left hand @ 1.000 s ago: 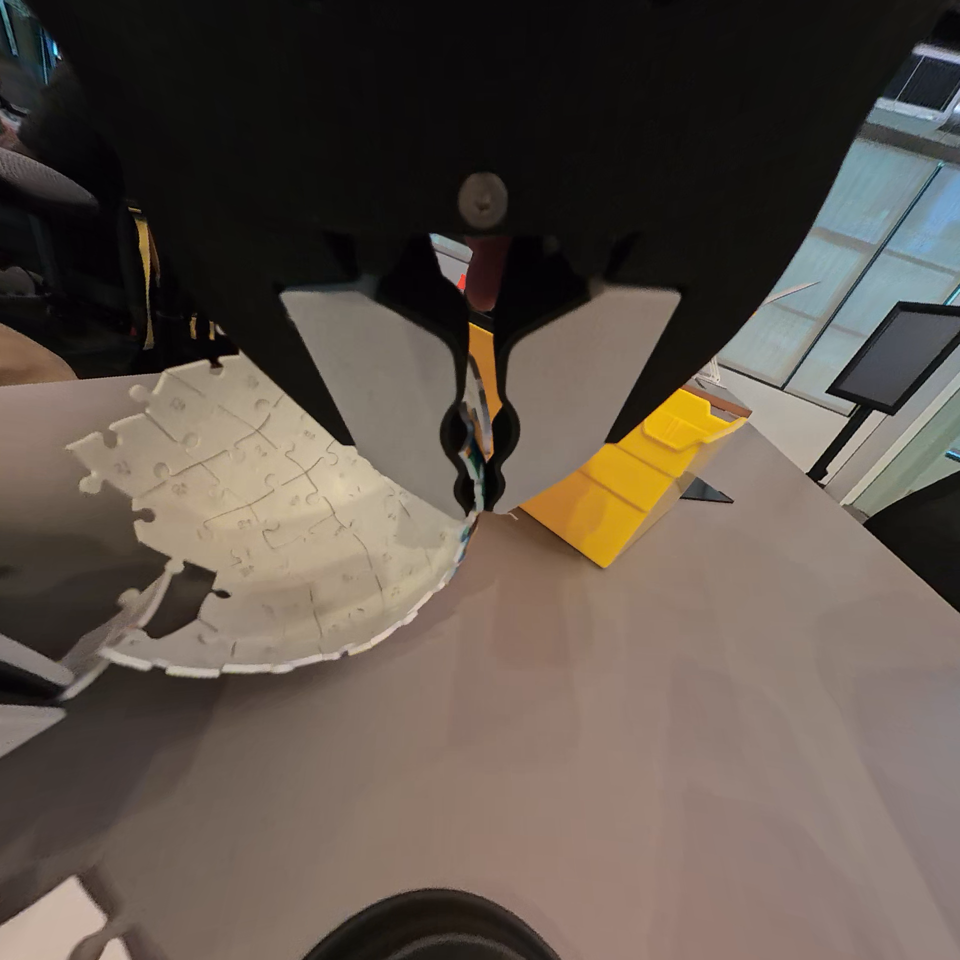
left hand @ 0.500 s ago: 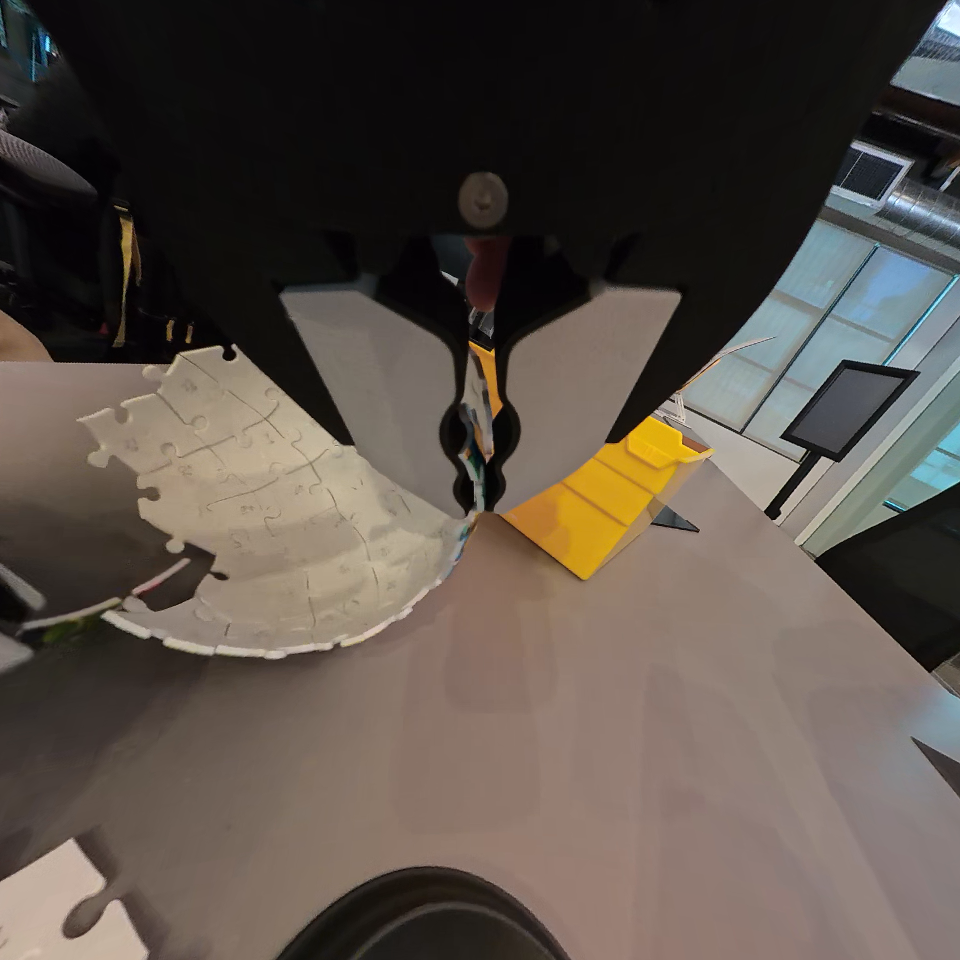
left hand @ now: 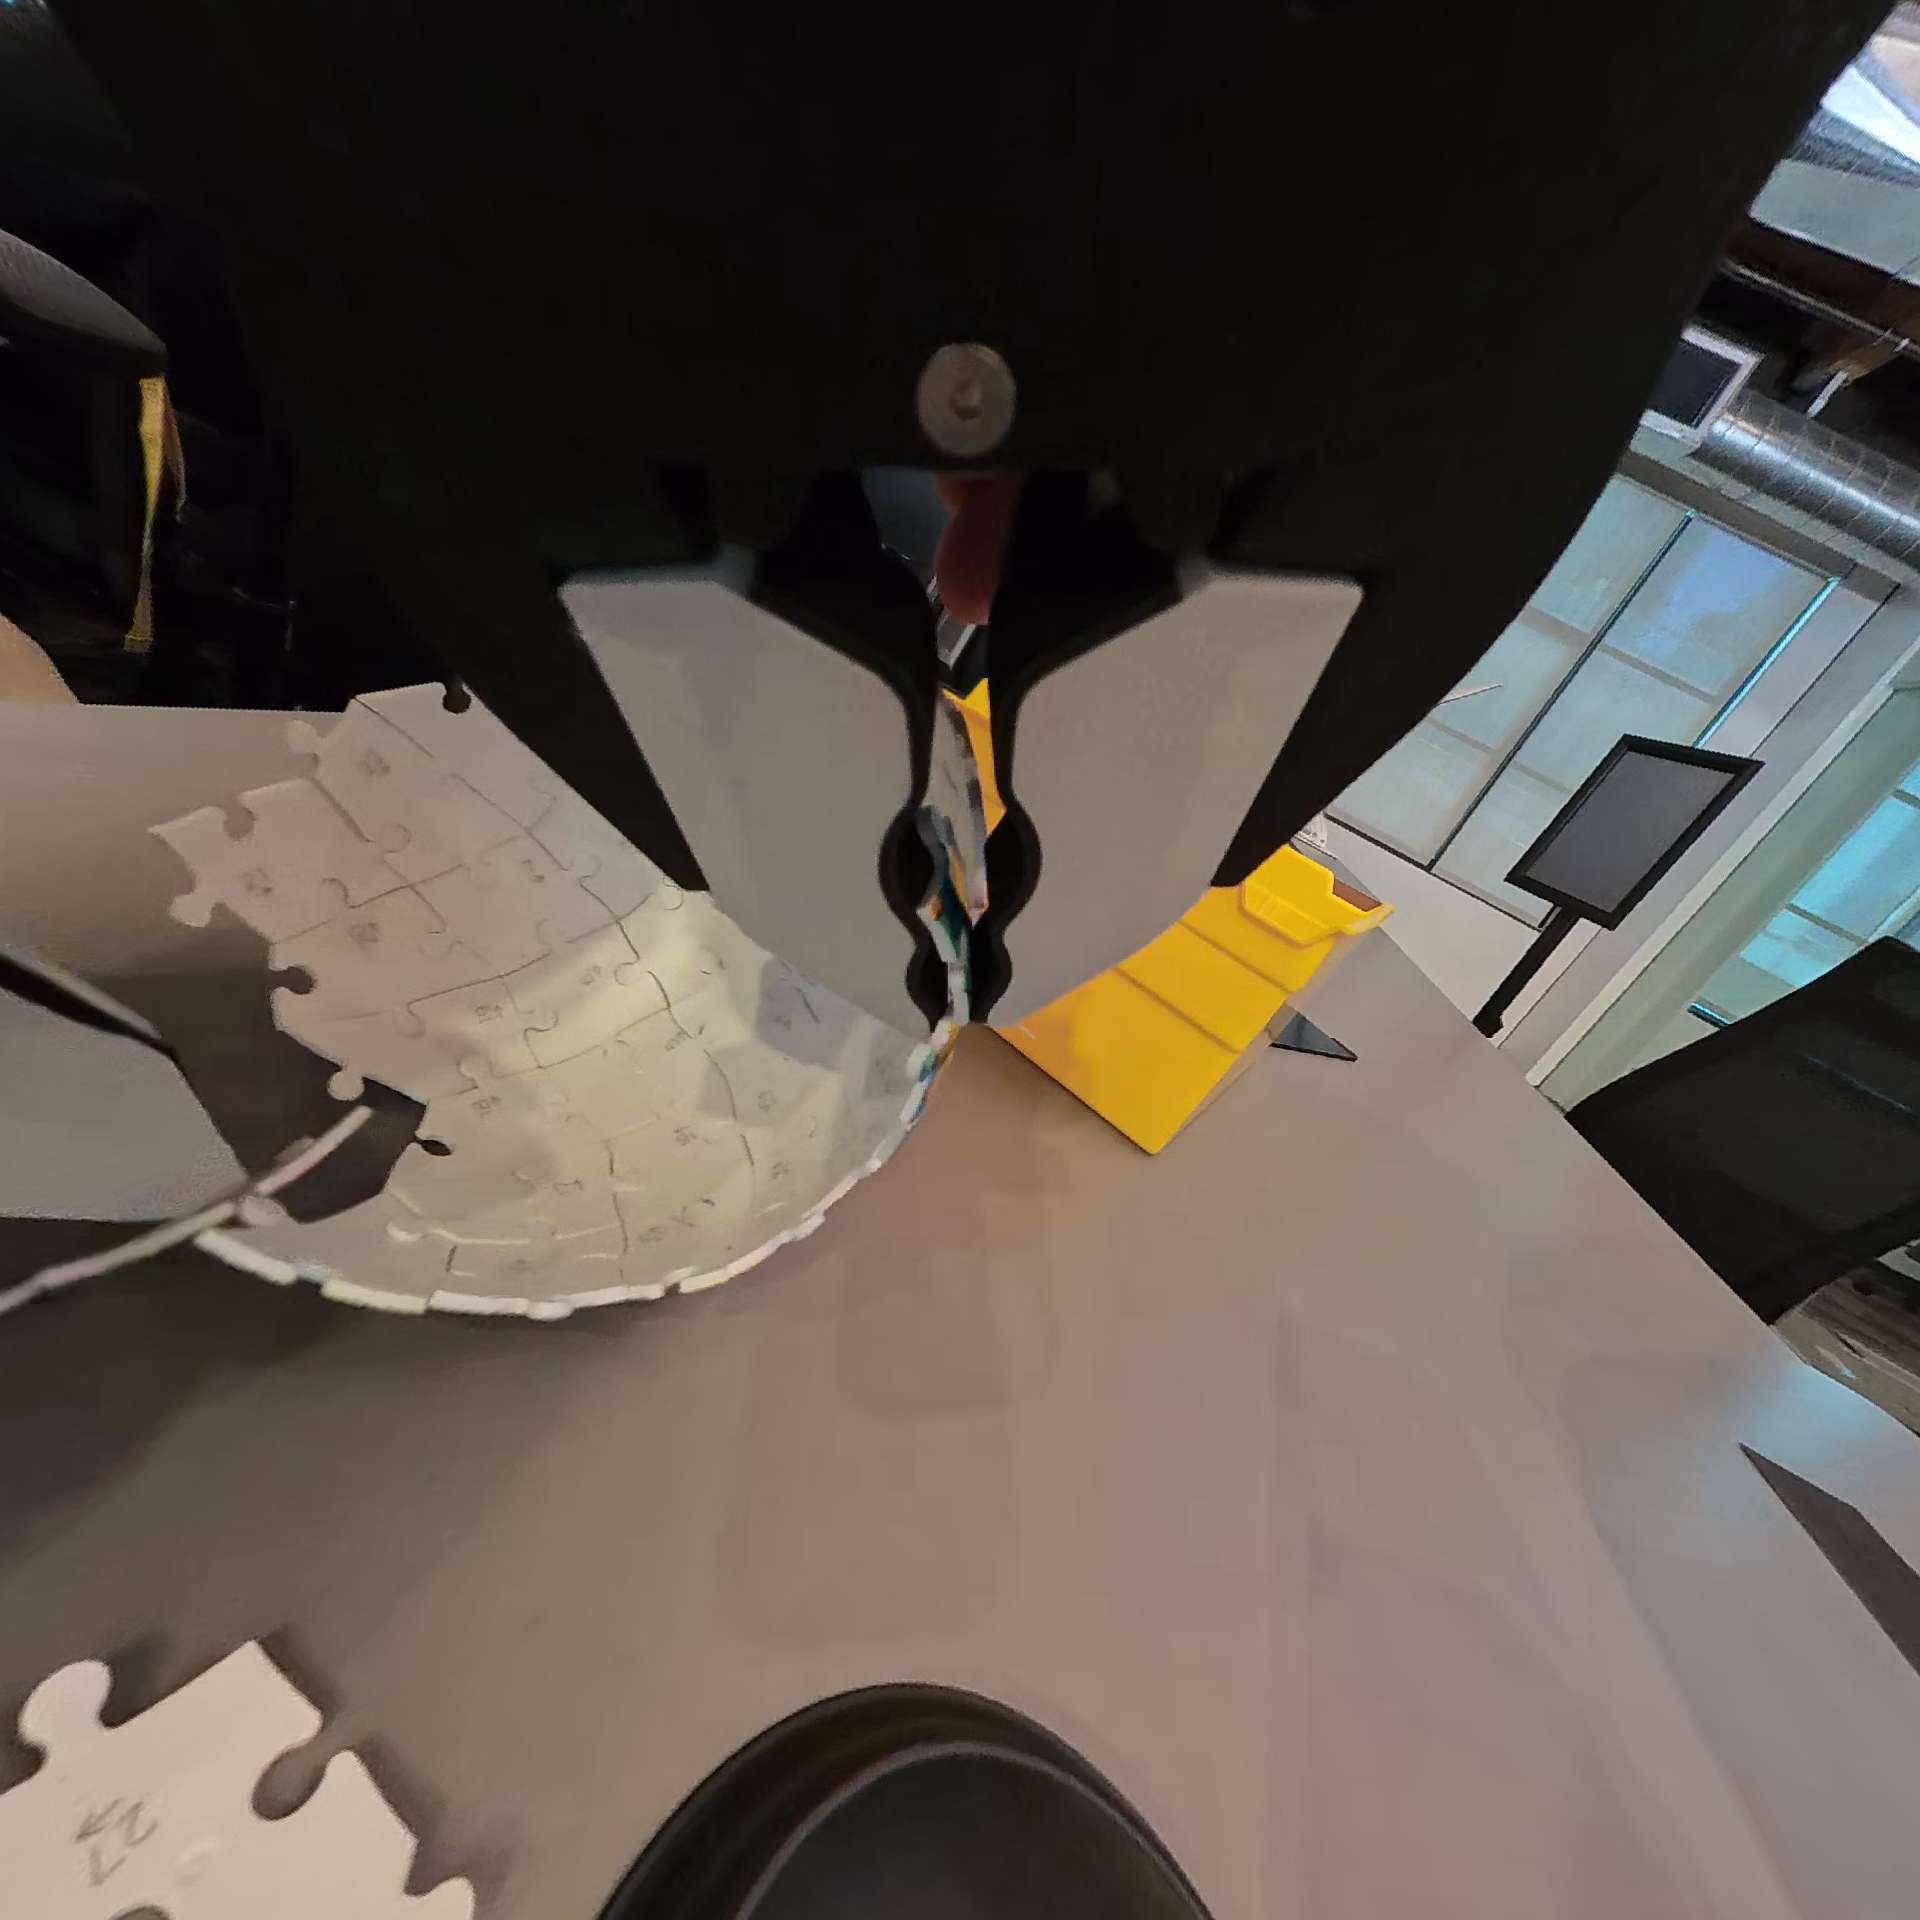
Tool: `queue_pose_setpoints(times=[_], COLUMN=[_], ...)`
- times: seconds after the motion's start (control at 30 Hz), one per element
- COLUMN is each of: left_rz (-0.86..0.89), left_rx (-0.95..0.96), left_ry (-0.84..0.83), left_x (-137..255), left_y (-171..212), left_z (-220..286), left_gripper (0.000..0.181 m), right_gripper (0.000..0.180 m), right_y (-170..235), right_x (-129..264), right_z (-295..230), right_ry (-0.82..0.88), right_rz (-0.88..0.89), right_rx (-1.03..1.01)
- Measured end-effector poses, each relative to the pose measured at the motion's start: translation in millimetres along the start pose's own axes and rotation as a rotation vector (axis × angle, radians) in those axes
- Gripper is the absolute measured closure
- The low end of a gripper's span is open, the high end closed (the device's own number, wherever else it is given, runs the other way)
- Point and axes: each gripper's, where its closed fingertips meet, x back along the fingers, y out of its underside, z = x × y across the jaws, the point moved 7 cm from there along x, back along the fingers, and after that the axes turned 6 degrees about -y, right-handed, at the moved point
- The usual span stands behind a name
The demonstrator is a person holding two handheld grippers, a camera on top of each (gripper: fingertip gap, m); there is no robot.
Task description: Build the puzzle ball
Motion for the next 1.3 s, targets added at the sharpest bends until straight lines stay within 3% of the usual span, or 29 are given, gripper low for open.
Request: queue_pose_setpoints(times=[0.8, 1.3], left_rz=[0.043, 0.034], left_rx=[-0.047, -0.050], left_ry=[-0.106, -0.111], left_x=[16, 14], left_y=[-9, -11], left_z=[7, 8], left_gripper=[0.177, 0.177], right_gripper=[0.180, 0.180], right_y=[10, 18], right_x=[-4, 14], right_z=[5, 8], right_ry=[0.059, -0.022], right_rz=[-0.074, -0.054], right_rx=[0.271, 0.360])
